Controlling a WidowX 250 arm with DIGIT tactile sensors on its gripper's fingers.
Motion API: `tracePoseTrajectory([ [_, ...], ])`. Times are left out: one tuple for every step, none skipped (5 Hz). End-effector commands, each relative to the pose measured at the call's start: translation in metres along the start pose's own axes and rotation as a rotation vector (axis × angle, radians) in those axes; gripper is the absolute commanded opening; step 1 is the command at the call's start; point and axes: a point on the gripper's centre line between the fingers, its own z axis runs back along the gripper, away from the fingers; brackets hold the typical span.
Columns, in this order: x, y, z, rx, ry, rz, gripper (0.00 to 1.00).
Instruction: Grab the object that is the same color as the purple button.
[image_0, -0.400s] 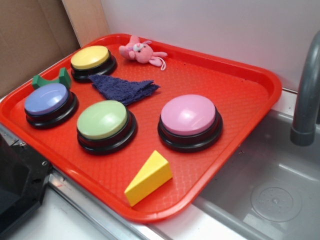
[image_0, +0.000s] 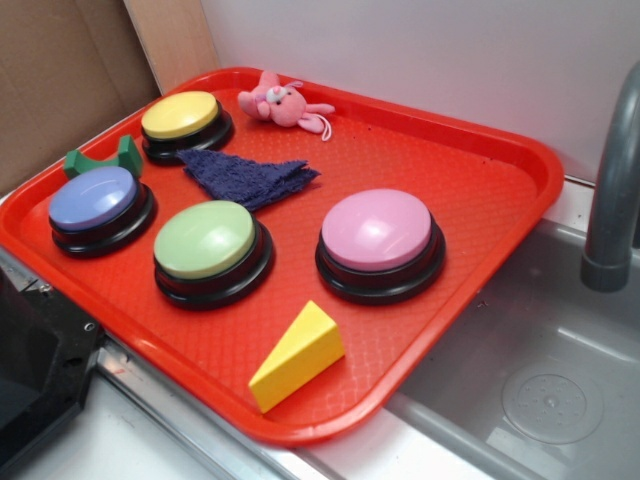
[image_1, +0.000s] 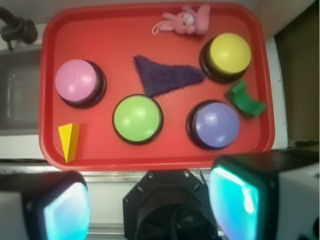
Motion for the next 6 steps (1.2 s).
tracePoseTrajectory([
  [0.037, 0.008, -0.025, 0.011, -0.101, 0.479, 1.0],
  [0.062, 0.015, -0.057, 0.047, -0.136, 0.725, 1.0],
  [0.081, 0.024, -0.092, 0.101, -0.174, 0.968, 1.0],
  [0.091, 0.036, -0.123, 0.148, -0.208, 1.198, 1.0],
  [0.105, 0.051, -0.158, 0.257, -0.216, 1.272, 1.0],
  [0.103, 0.062, -0.186, 0.315, -0.2, 1.307, 1.0],
])
